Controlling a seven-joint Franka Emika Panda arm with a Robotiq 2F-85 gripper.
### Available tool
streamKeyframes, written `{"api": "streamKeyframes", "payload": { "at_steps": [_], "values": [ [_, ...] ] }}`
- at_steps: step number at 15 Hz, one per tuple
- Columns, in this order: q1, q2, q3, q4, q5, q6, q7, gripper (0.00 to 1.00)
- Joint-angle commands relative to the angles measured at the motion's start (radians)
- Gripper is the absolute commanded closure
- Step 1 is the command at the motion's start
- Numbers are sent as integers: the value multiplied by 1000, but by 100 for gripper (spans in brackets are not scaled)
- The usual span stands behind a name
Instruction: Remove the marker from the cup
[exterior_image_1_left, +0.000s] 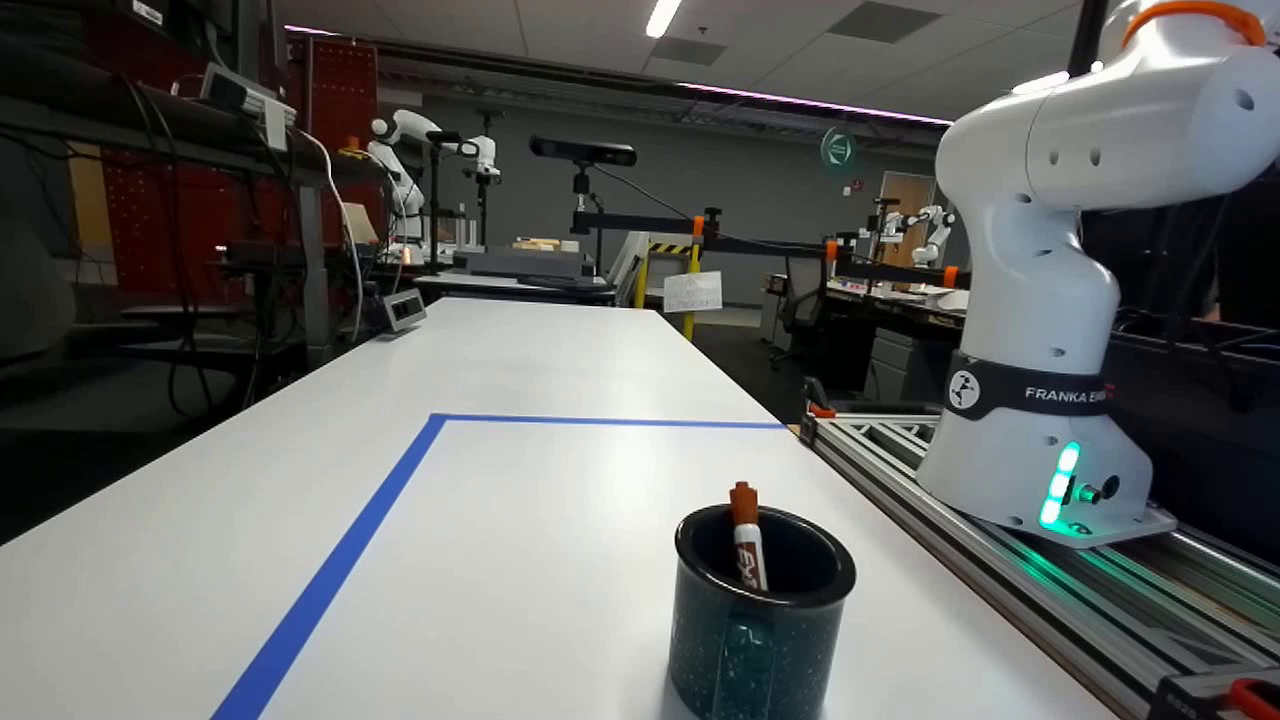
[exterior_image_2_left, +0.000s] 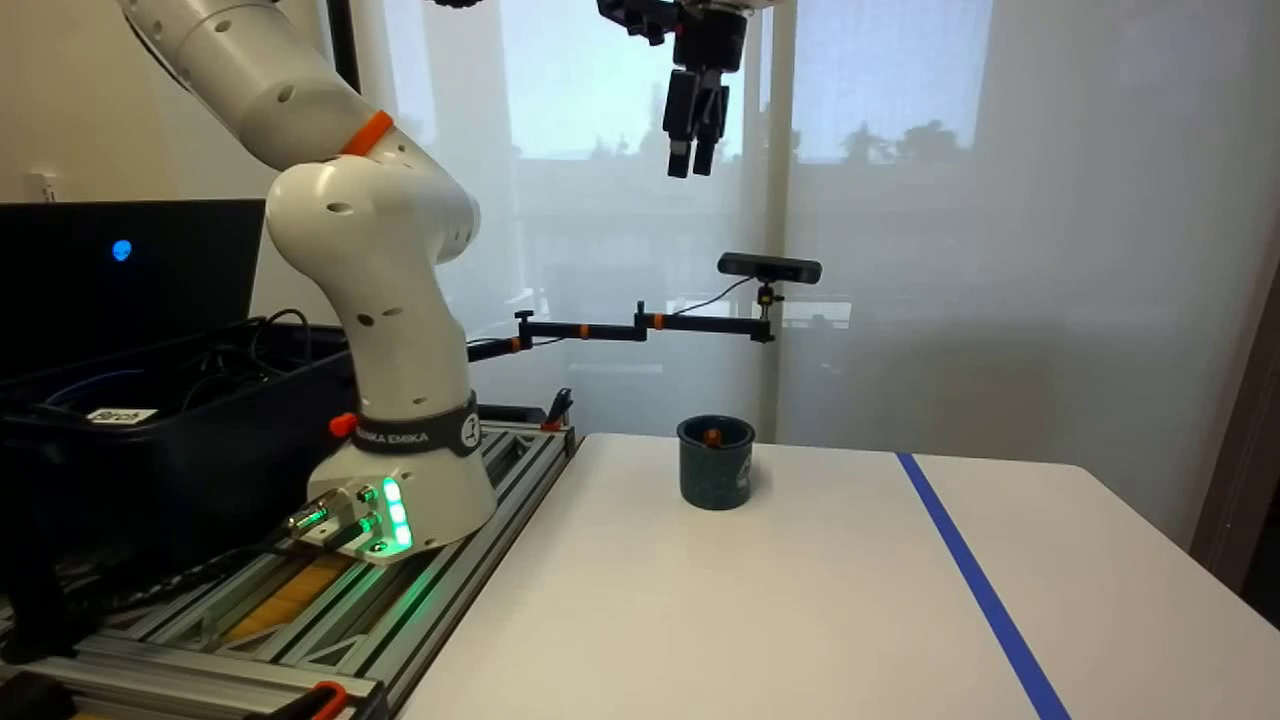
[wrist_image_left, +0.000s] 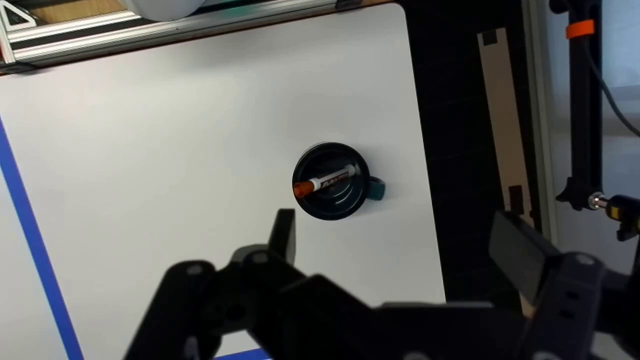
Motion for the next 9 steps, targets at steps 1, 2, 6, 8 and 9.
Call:
{"api": "streamKeyframes", "payload": {
  "at_steps": [1, 2, 6, 8, 9],
  "values": [
    [-14, -1, 9, 2, 5, -4, -7, 0],
    [-14, -1, 9, 2, 5, -4, -7, 0],
    [-52, 14, 23, -17, 33, 48, 96, 0],
    [-66, 24, 28, -28, 43, 68, 145, 0],
    [-72, 23, 31, -39, 53, 96, 175, 0]
  ]
}}
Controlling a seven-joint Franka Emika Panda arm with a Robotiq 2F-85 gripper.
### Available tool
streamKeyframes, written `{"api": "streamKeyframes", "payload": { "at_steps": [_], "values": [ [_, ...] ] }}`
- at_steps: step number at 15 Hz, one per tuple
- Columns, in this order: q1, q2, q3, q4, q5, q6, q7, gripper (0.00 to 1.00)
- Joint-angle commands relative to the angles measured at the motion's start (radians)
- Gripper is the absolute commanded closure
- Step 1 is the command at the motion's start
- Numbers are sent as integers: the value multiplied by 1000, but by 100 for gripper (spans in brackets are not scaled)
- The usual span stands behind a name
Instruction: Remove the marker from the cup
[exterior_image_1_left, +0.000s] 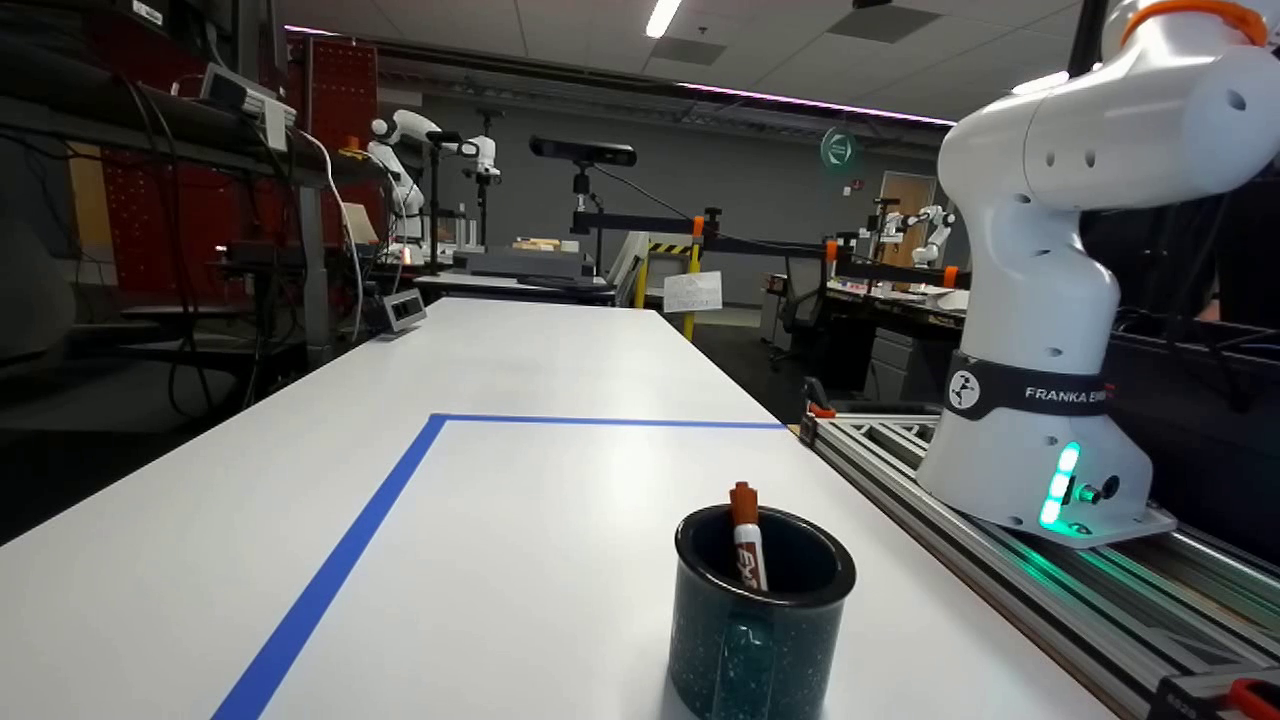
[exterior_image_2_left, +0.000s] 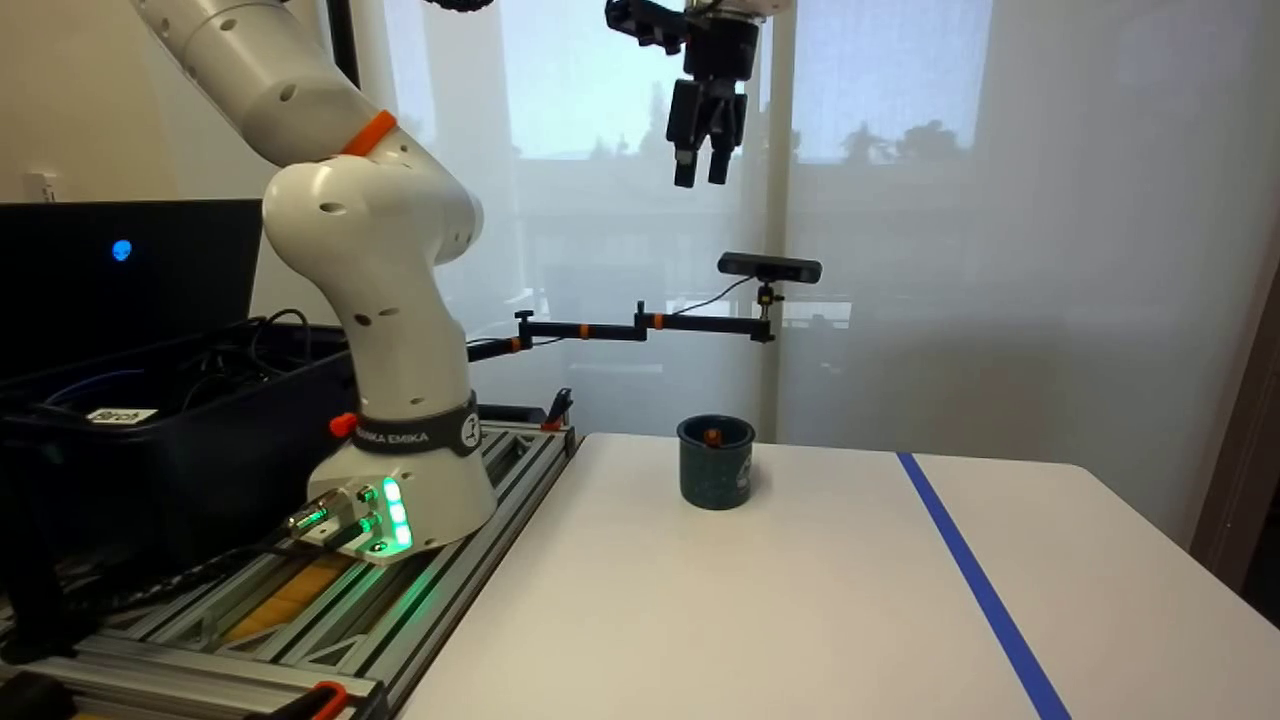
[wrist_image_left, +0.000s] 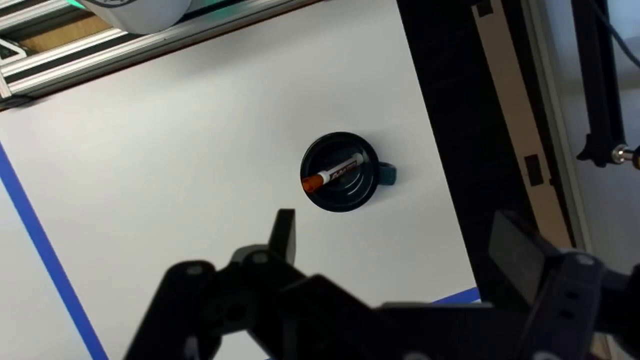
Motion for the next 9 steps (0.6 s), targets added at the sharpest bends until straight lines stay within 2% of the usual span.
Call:
{"api": "streamKeyframes", "payload": {
  "at_steps": [1, 9],
  "values": [
    [-32, 6, 20, -29, 56, 64, 107, 0],
    [-31, -19, 29, -140, 130, 285, 366, 0]
  ]
}}
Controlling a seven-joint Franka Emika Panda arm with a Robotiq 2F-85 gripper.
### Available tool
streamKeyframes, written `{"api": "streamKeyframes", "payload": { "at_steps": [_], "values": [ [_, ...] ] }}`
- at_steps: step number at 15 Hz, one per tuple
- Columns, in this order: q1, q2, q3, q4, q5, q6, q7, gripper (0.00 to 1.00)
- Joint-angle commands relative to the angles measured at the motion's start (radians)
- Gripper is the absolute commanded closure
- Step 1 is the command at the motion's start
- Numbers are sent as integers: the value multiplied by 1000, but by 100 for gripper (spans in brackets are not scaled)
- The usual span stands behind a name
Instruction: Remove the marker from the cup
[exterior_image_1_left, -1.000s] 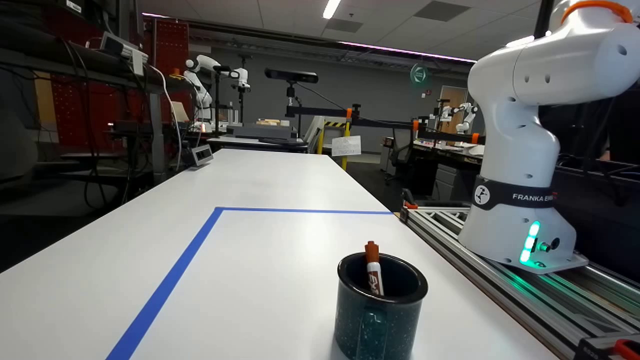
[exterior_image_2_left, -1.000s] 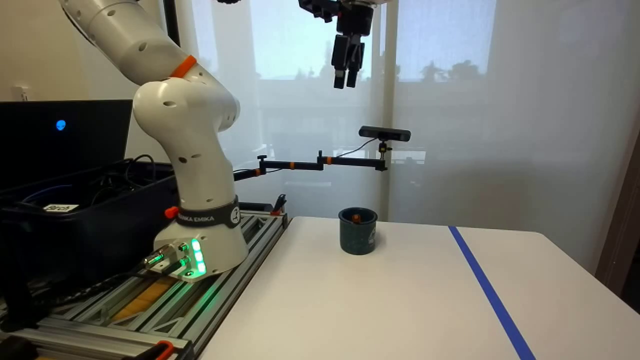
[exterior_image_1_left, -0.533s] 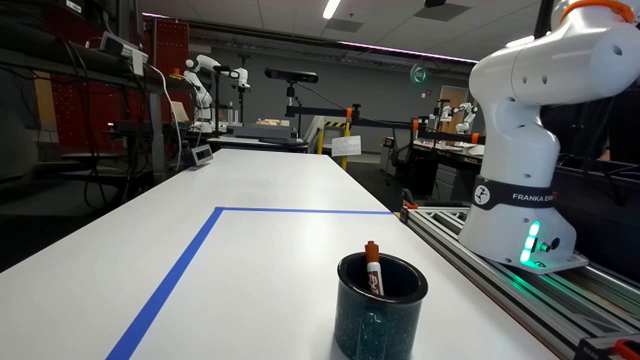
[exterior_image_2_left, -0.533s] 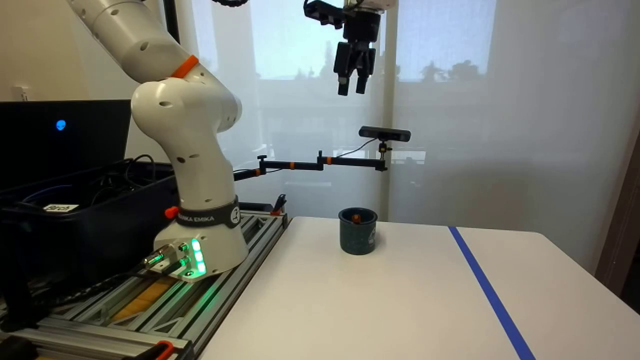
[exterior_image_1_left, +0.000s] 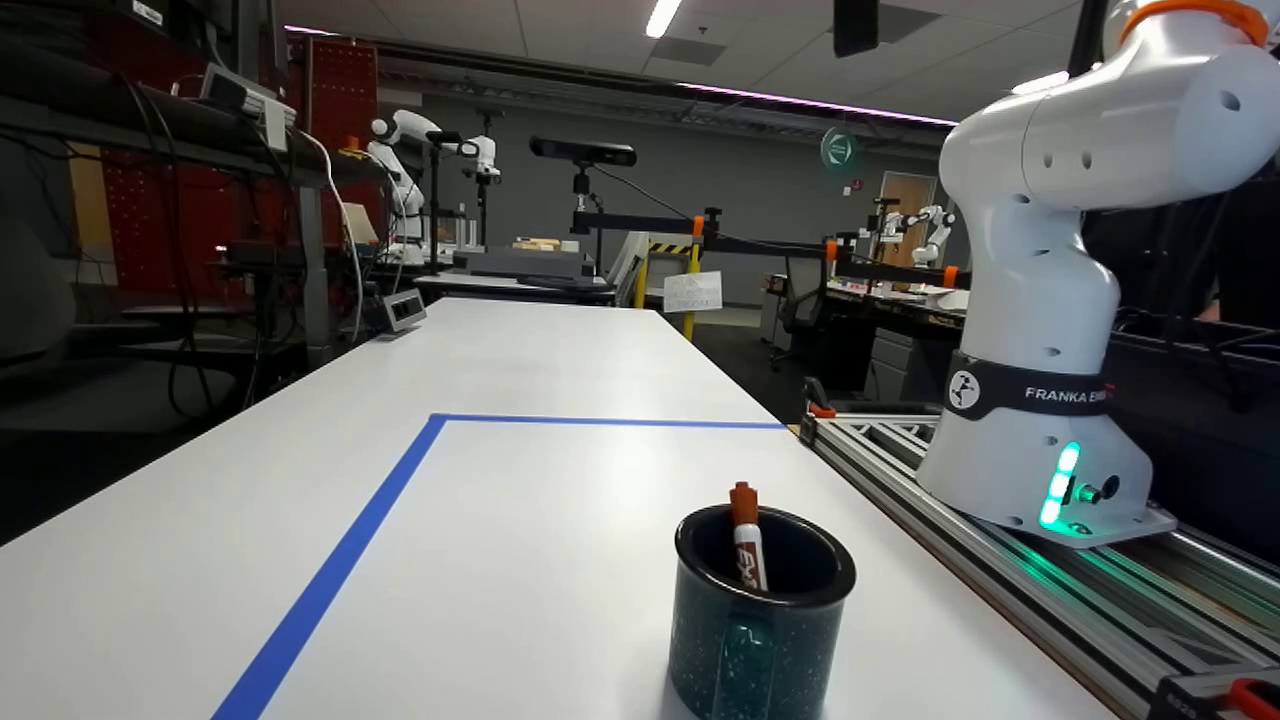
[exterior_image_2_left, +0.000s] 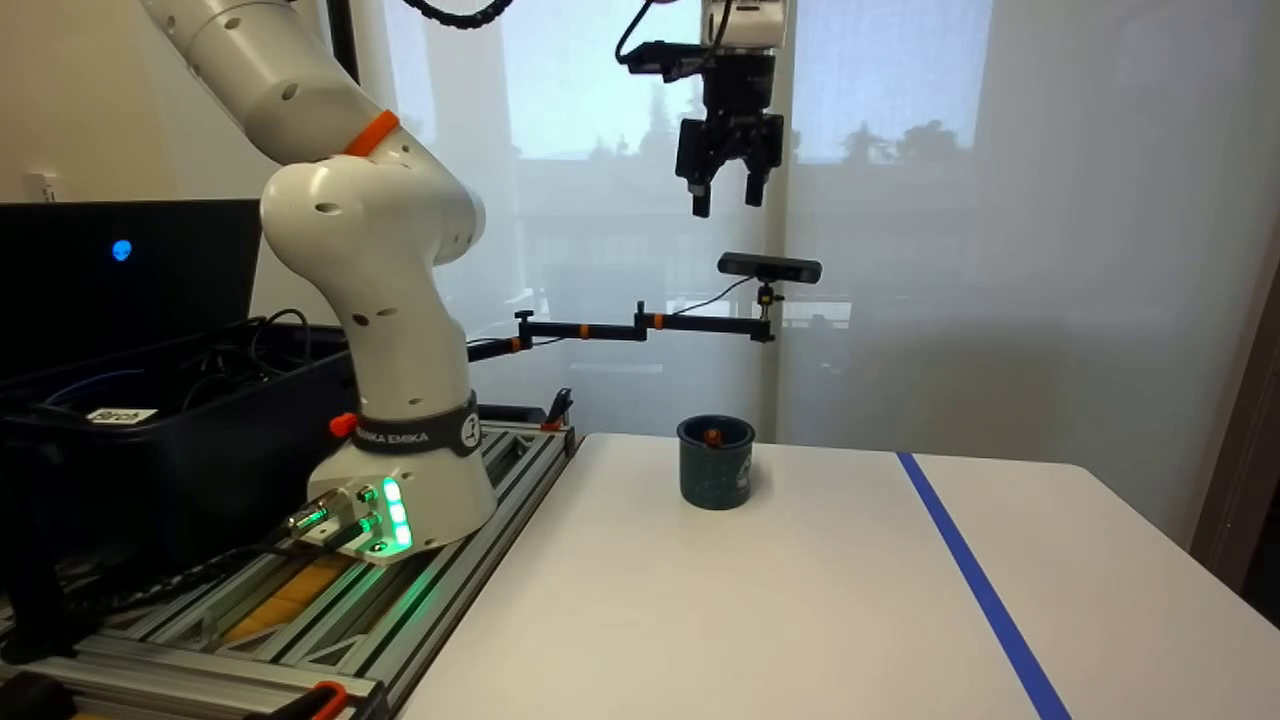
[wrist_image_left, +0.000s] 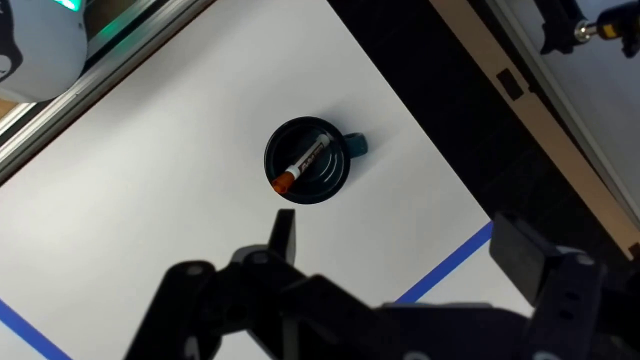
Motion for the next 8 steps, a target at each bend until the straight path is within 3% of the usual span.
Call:
{"api": "streamKeyframes", "payload": {
  "at_steps": [1, 8],
  "values": [
    [-4, -39, 15, -69, 36, 119, 102, 0],
    [11, -34, 3, -141, 24, 274, 198, 0]
  ]
}}
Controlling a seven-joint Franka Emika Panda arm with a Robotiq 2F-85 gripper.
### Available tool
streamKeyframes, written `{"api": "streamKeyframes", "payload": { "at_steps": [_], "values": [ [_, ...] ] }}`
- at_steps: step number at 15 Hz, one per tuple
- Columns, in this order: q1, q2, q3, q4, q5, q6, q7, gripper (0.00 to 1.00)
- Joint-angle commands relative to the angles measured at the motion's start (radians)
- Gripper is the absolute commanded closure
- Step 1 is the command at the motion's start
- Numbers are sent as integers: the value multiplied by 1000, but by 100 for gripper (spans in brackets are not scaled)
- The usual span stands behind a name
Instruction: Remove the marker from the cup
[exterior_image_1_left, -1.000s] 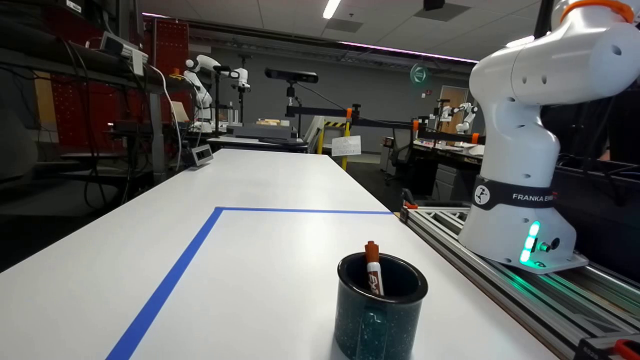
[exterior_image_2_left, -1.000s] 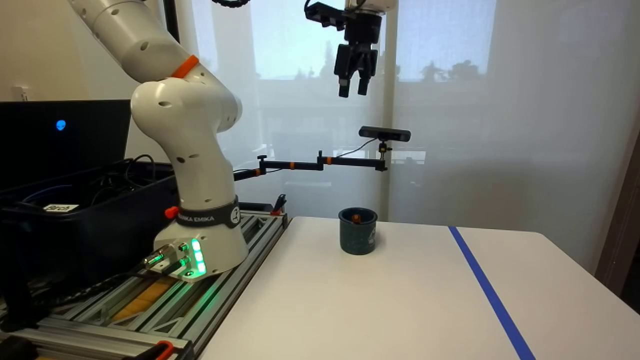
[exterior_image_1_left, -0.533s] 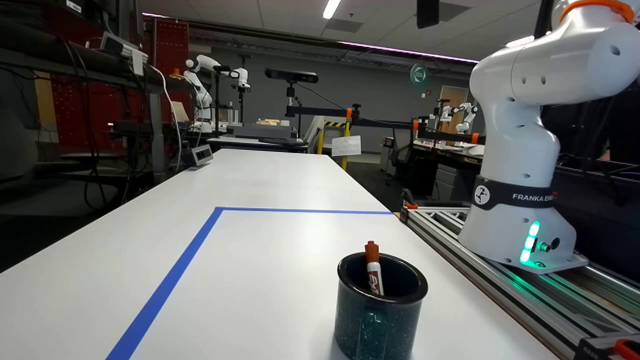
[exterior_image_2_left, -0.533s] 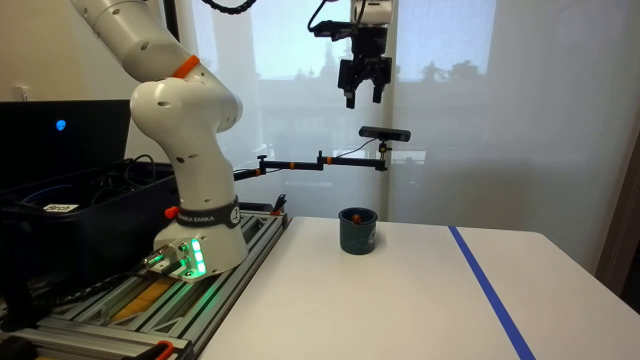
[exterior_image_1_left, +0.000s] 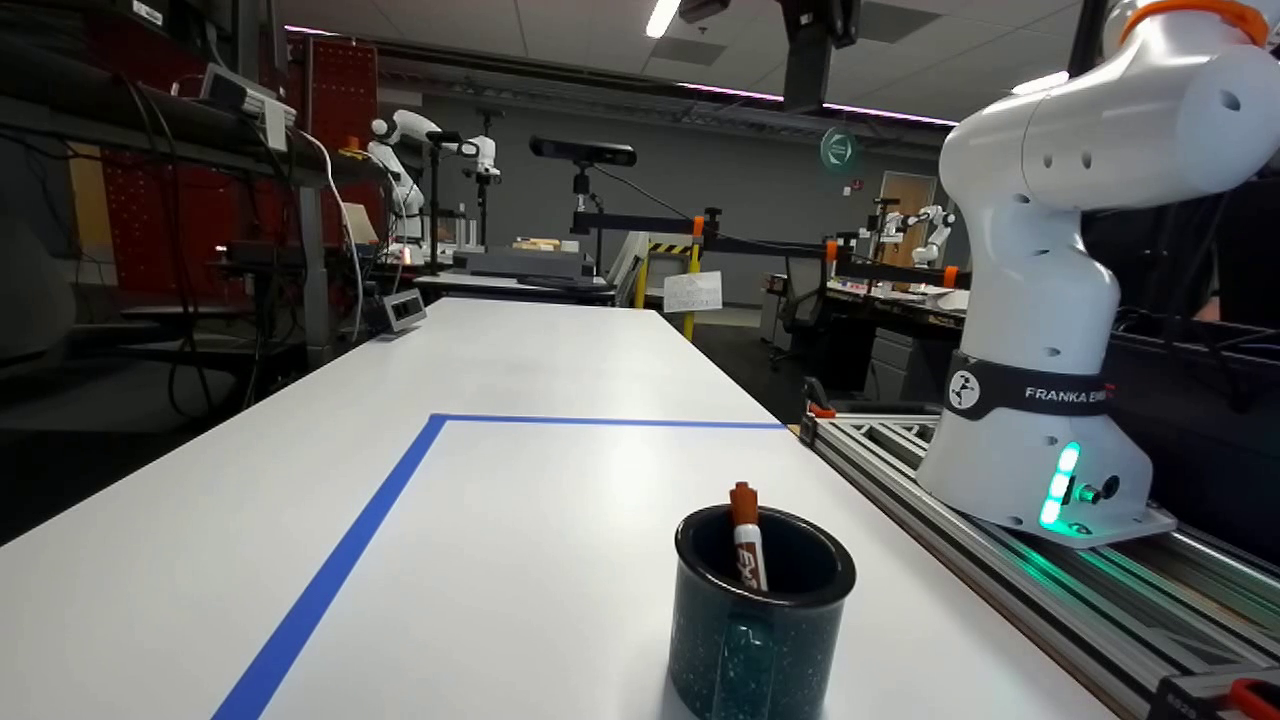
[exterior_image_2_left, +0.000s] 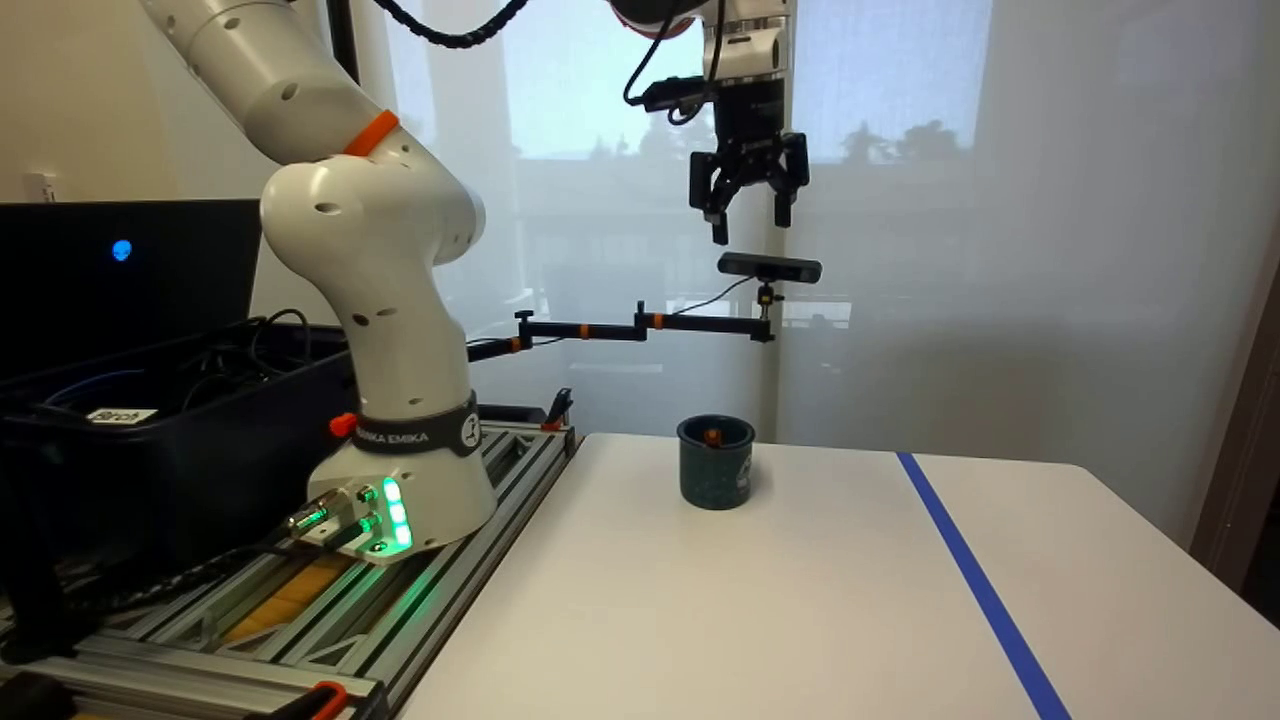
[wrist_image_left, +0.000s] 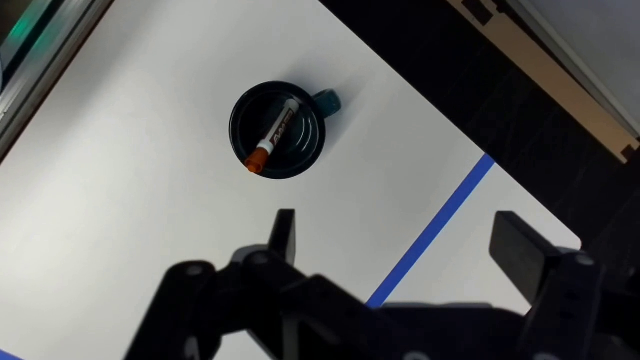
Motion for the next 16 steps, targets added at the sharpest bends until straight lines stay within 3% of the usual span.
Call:
{"api": "streamKeyframes", "payload": {
  "at_steps": [1, 10, 16],
  "values": [
    [12, -32, -2, -51, 19, 79, 52, 0],
    [9, -6, -5, -113, 14, 198, 144, 0],
    [-1, 26, -8, -134, -13, 161, 275, 0]
  ]
}}
